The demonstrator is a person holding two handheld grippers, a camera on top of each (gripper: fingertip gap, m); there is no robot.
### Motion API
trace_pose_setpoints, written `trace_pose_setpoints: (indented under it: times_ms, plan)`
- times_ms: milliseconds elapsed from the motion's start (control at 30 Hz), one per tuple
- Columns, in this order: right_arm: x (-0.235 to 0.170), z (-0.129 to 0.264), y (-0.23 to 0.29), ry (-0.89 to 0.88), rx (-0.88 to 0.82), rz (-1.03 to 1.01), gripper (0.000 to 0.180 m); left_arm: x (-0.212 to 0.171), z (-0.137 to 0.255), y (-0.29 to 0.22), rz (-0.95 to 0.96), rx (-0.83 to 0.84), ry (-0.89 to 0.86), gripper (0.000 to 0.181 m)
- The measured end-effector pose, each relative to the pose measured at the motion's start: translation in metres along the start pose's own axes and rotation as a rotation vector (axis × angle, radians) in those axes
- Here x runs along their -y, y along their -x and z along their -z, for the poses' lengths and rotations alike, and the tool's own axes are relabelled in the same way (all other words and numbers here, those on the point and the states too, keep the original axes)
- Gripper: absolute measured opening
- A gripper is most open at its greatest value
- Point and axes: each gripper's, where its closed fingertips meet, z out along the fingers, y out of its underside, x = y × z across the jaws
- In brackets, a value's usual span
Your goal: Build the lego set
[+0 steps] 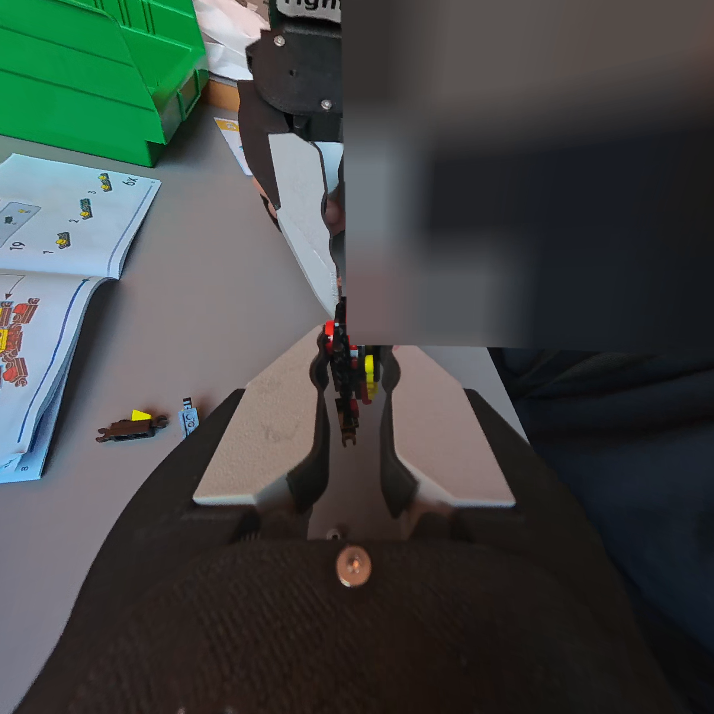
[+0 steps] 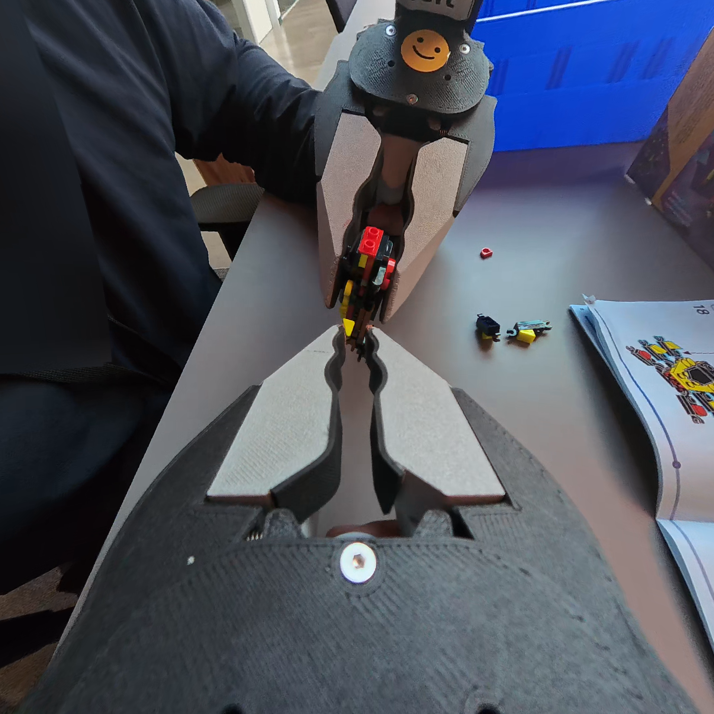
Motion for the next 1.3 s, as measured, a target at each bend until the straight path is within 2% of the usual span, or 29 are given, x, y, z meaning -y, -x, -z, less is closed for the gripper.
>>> trace_pose_setpoints:
  times_ms: [1167,1300]
  plan:
    - [0.0067,-0.0015,-0.0019,-0.068,-0.018,0.036,0.007,0.0037,0.0012,0.001,-0.007,0.026,-0.03,0.022]
    - [0.0087,0.0014,-0.0068,-0.09,0.001,-0.005,0.007,0.0085,0.0021,0.0065,0.052,0.002,-0.058,0.023]
